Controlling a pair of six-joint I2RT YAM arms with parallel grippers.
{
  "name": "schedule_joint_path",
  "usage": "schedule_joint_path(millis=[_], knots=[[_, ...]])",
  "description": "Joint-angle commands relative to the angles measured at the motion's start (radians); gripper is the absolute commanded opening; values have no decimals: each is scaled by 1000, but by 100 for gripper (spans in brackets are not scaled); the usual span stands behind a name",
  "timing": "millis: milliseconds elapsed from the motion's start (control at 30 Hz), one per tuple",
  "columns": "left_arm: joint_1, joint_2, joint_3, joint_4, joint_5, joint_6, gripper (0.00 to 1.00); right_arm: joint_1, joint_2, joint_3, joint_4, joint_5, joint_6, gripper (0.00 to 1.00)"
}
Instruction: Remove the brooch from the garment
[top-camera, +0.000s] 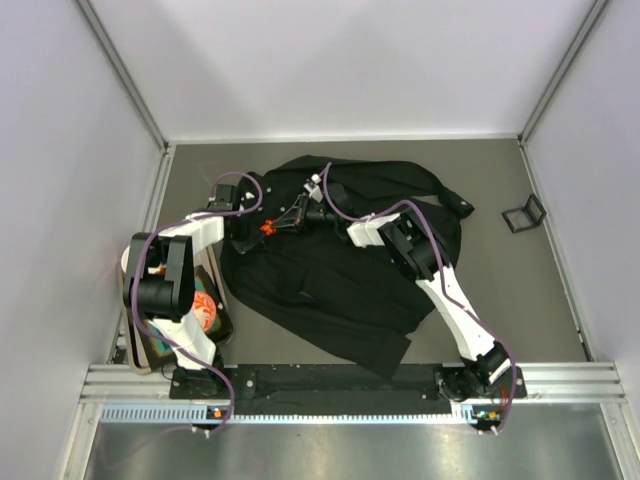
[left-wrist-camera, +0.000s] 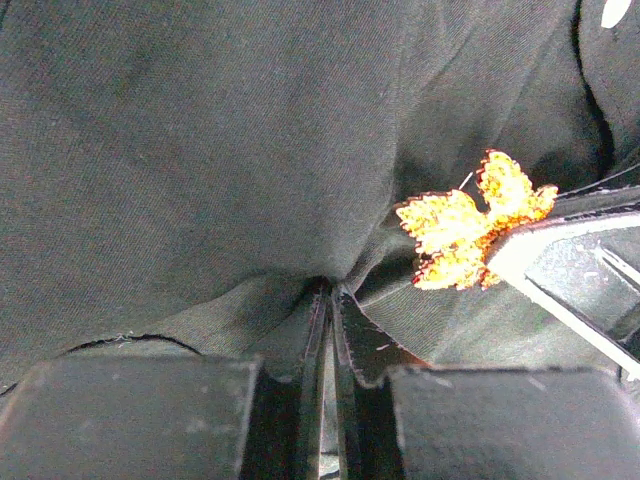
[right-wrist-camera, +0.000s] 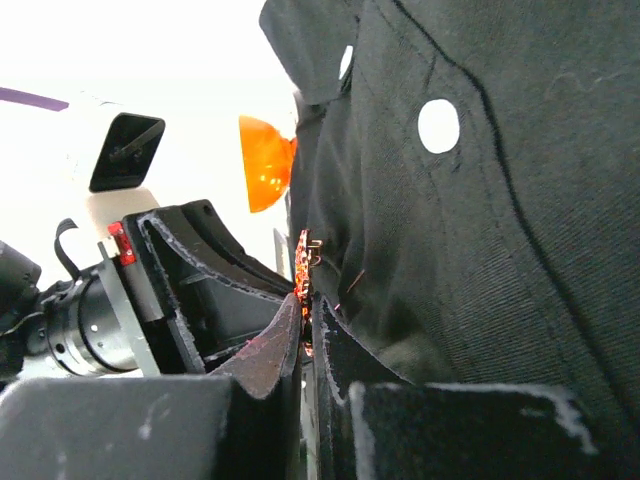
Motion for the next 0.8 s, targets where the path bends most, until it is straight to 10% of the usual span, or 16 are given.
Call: schedule_joint_path(millis=[0,767], knots=[[0,-7,-31,-1,-55,15,11,0,15,-6,103,-41,89,0],[1,-114,-4,-74,-111,43,24,26,-64,-67,324,-105,224,0]])
